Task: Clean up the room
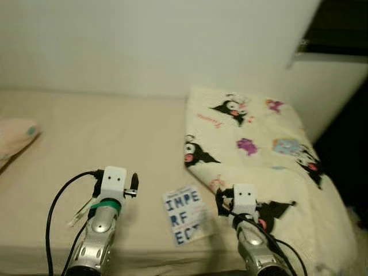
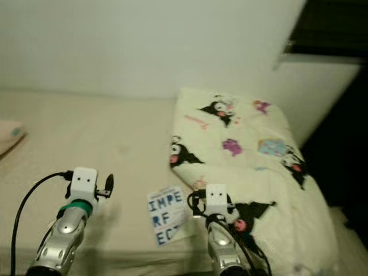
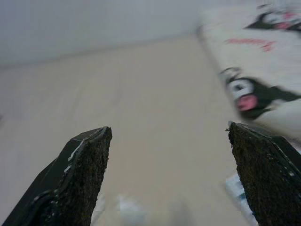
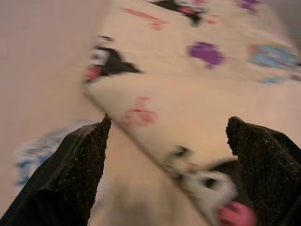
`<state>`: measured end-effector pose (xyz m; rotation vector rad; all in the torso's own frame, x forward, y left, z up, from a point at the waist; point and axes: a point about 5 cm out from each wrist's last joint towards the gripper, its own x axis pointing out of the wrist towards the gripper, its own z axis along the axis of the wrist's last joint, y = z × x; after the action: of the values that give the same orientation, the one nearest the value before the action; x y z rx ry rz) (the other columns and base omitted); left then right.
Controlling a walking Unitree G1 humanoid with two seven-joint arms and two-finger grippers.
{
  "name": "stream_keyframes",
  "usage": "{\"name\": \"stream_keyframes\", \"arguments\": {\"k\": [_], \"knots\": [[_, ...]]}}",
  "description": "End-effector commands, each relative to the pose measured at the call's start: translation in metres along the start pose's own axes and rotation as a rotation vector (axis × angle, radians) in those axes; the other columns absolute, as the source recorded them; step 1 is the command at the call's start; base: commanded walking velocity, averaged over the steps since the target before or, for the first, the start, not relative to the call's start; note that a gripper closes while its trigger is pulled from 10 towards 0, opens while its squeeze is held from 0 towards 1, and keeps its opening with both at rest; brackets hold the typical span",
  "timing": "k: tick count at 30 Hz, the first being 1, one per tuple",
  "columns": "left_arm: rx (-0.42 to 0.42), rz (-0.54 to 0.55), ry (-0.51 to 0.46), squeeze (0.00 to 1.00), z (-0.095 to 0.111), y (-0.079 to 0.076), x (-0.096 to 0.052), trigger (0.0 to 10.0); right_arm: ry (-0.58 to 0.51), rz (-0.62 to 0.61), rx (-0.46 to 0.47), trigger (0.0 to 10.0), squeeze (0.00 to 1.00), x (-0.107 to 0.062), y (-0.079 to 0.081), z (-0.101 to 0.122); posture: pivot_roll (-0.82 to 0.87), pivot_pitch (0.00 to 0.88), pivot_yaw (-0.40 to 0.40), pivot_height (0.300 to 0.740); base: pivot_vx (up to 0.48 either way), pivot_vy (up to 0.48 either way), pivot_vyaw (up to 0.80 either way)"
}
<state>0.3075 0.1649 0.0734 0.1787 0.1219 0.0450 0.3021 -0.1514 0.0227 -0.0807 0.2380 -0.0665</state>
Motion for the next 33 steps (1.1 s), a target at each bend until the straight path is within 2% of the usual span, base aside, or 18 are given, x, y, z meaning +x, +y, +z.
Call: {"name": "stream_keyframes", "arguments": {"k": [1,9,15,19,23,24,33], "knots": [[0.0,0.01,0.021,0.0,-0.006,0.004,-0.001,10.0,0.028,0.014,-0.009,10.0,0.0,-0.002,0.005,-0.006,0.02,0.0,0.007,0.74,0.0,0.0,0.0],[0.006,0.015,0.03,0.0,-0.009,0.006,-0.004,10.0,0.043,0.006,0.016,10.0,0.0,-0.002,0.006,-0.006,0.03,0.0,-0.003,0.74,0.0,0.0,0.0],[0.056,0.017,0.04,0.0,-0.014,0.011,-0.007,10.0,0.045,0.017,0.023,10.0,0.0,-0.002,0.009,-0.007,0.04,0.0,-0.009,0.74,0.0,0.0,0.0],[0.123,-0.003,0.029,0.0,-0.016,0.018,-0.014,10.0,0.054,0.049,0.028,10.0,0.0,-0.003,0.013,-0.009,0.05,0.0,-0.014,0.74,0.0,0.0,0.0],[0.109,0.027,0.052,0.0,-0.023,0.028,-0.019,10.0,0.072,0.058,0.041,10.0,0.0,-0.003,0.014,-0.011,0.05,0.0,-0.013,0.74,0.0,0.0,0.0],[0.093,0.05,0.06,0.0,-0.025,0.032,-0.021,10.0,0.086,0.062,0.074,10.0,0.0,-0.004,0.014,-0.012,0.05,0.0,-0.015,0.735,0.0,0.0,0.0],[0.11,0.045,0.04,0.0,-0.024,0.029,-0.026,10.0,0.097,0.072,0.101,10.0,0.0,-0.008,0.015,-0.018,0.06,0.0,-0.018,0.705,0.0,0.0,0.0]]}}
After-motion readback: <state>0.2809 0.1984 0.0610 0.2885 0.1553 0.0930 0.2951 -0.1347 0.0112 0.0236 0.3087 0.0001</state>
